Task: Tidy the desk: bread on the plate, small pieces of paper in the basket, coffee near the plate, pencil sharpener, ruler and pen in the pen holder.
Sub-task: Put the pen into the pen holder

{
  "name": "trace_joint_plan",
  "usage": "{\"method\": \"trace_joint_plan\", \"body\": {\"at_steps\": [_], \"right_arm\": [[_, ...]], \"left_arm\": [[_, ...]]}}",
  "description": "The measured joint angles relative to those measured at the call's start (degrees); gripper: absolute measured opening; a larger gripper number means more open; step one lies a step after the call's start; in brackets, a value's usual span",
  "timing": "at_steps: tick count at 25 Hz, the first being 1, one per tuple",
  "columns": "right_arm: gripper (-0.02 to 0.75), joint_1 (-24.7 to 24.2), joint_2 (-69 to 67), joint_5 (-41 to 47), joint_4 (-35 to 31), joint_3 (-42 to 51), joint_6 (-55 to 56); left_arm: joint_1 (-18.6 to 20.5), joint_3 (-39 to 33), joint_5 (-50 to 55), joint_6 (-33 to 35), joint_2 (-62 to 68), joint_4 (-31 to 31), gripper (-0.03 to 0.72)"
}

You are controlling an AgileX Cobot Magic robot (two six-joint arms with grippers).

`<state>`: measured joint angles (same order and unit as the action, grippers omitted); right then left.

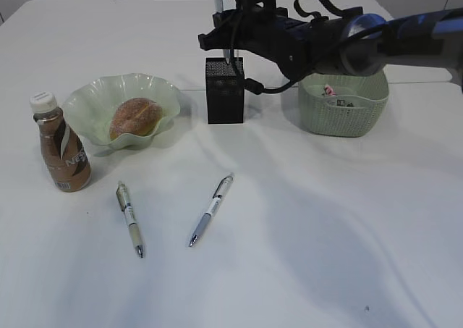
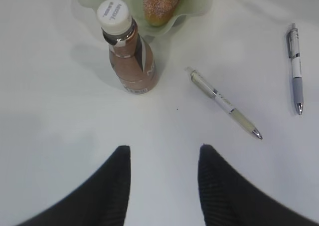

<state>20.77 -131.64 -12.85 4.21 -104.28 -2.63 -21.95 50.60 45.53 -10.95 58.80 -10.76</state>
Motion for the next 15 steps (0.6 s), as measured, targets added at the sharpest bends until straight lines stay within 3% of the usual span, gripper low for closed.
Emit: {"method": "trace_joint_plan", "body": {"at_steps": [15], "right_arm": [[0.120,0.00,-3.43,-4.28,0.09,0.00,0.00]], "left_arm": [[0.00,0.00,0.00,-0.46,0.00,0.00,0.310]]}}
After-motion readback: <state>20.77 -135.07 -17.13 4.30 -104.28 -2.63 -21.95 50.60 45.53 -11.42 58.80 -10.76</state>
